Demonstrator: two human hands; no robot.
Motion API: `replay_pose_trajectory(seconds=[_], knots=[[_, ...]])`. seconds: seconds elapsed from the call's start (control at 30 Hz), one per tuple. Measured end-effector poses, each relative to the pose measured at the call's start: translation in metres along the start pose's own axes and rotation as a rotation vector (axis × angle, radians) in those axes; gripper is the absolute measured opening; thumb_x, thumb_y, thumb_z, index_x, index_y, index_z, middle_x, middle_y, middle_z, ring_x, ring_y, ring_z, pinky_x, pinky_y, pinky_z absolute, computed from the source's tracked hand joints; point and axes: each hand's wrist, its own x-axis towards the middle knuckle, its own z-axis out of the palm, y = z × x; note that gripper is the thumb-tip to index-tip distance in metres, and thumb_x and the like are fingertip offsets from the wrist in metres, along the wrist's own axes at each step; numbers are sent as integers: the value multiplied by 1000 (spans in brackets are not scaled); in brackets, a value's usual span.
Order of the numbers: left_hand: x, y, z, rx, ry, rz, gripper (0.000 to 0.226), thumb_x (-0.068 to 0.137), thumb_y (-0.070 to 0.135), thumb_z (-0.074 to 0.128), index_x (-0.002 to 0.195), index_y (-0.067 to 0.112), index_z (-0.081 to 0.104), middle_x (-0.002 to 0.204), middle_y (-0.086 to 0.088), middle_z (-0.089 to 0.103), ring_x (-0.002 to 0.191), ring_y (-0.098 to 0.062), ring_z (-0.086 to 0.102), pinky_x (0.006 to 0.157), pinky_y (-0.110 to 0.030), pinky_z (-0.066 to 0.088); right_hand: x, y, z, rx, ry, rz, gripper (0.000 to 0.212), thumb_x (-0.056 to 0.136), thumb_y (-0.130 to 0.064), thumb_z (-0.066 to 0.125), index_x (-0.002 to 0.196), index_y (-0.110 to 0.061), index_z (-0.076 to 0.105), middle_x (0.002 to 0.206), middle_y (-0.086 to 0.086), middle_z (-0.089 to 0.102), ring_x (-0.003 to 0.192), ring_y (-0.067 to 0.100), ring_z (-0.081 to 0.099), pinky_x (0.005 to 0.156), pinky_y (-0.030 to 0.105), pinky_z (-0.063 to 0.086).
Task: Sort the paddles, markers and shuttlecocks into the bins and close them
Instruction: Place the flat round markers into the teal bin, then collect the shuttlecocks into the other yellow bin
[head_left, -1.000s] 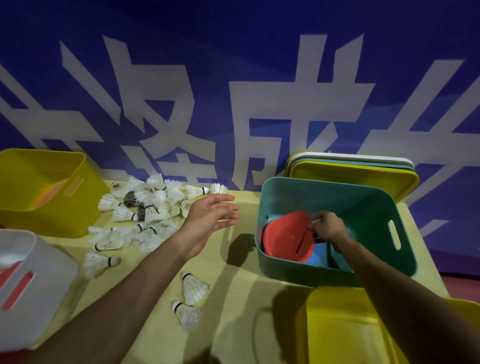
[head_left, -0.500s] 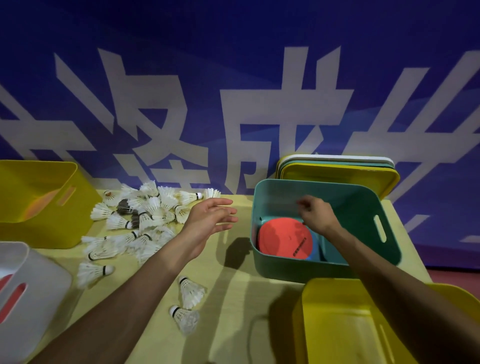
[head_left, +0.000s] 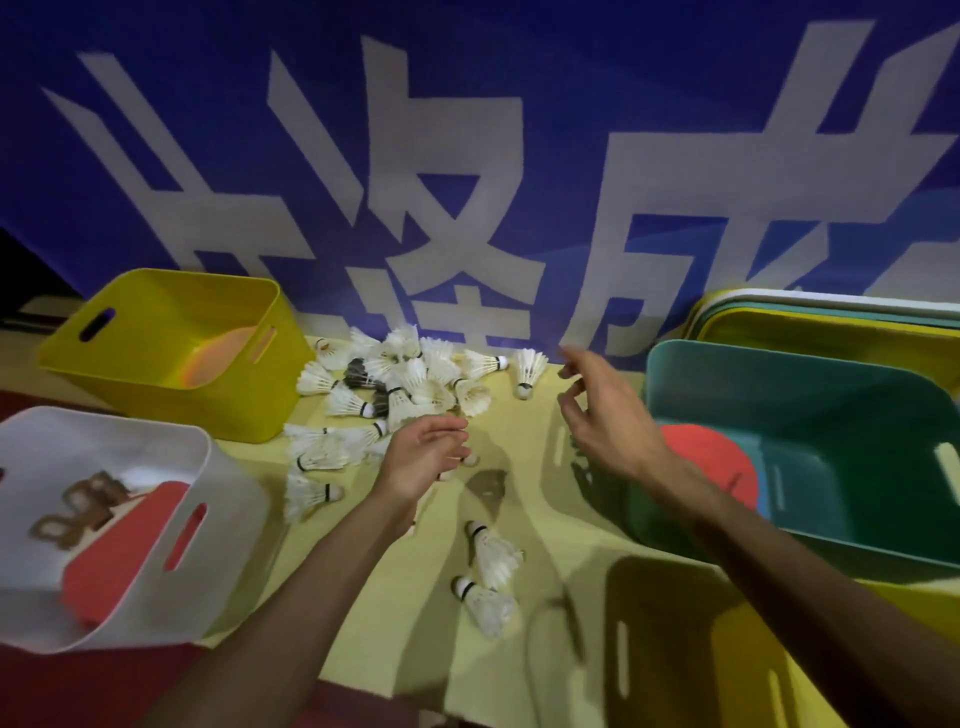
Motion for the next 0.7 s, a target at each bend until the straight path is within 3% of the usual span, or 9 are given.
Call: replay_pose_trajectory(seconds=[0.23, 0.33, 0.47, 0.6, 0.7], knots=[[25, -54, -81, 72, 87, -92, 18, 89, 5, 59, 89, 20, 69, 103, -9, 69, 92, -22, 66, 74, -26, 49, 1, -25, 104, -77, -379, 215, 57, 93, -33, 54, 142, -17, 30, 137, 8, 45, 120, 21, 49, 100, 37, 43], [33, -81, -102, 70, 80, -162, 20, 87, 3, 60, 88, 21, 68, 101, -7, 69, 98, -24, 65, 80, -31, 50, -10, -24, 141, -107, -480, 310, 59, 92, -34, 56, 141, -13, 31, 136, 13, 46, 122, 27, 48, 100, 37, 42], [42, -113, -112, 81, 56, -252, 19, 86, 4, 59, 89, 23, 64, 98, -3, 67, 97, -23, 63, 88, -35, 49, -25, -24, 169, -142, -551, 443, 62, 91, -38, 57, 142, -12, 32, 136, 14, 45, 121, 28, 48, 99, 38, 44], [50, -138, -106, 130, 39, -350, 29, 83, 13, 66, 109, 16, 55, 103, -4, 62, 91, -18, 58, 80, -30, 46, -39, -22, 189, -191, -552, 528, 59, 92, -39, 55, 140, -10, 35, 134, 17, 46, 120, 31, 47, 98, 38, 43], [56, -149, -97, 193, 13, -375, 41, 81, 20, 71, 113, 17, 45, 105, -5, 59, 92, -21, 57, 75, -27, 40, -49, -22, 198, -236, -541, 595, 58, 90, -41, 56, 136, -11, 38, 132, 16, 48, 119, 31, 47, 97, 40, 44]])
